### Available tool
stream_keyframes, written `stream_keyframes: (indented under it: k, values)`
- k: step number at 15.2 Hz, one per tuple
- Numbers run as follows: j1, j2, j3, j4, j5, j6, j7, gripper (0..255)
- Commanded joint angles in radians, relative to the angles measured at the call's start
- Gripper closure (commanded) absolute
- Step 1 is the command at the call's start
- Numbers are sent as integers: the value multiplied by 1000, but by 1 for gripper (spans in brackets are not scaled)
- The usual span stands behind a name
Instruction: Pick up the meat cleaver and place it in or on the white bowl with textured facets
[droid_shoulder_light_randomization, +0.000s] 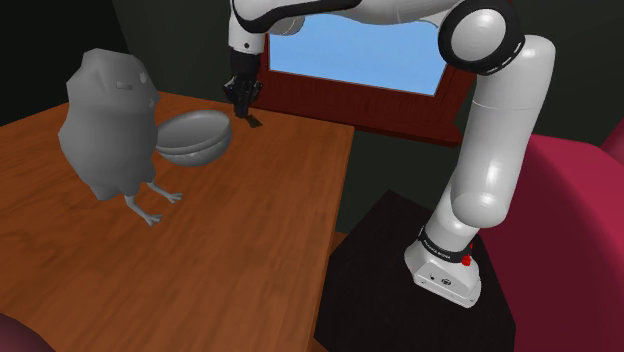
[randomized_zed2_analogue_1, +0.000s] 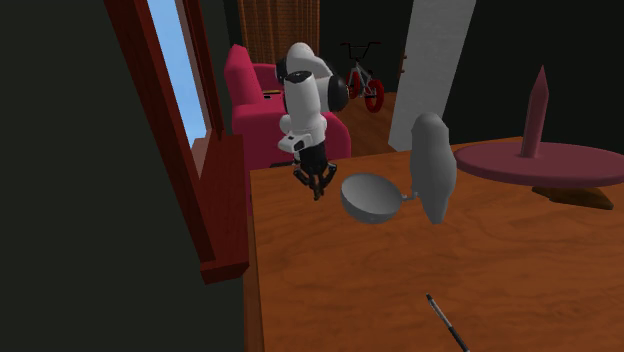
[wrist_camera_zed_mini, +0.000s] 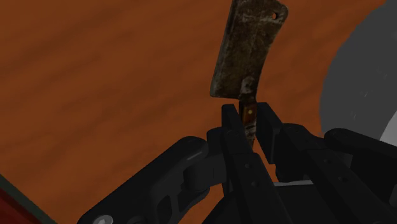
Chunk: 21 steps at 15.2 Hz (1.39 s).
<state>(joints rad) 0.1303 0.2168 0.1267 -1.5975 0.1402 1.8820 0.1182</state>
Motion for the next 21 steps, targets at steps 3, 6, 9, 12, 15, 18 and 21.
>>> stream_keyframes:
  k: [3, 6, 9, 12, 15, 18, 21]
  values:
    - [1, 1, 0, 58, -3, -57, 9, 255]
    - [1, 3, 0, 102, -4, -98, 15, 255]
    - [1, 8, 0, 149, -6, -140, 21, 255]
    - [2, 16, 1, 201, -8, -183, 28, 255]
    - [2, 27, 1, 257, -10, -228, 34, 255]
    - [3, 41, 1, 318, -12, -274, 42, 255]
    - [20, 67, 9, 380, -20, -307, 69, 255]
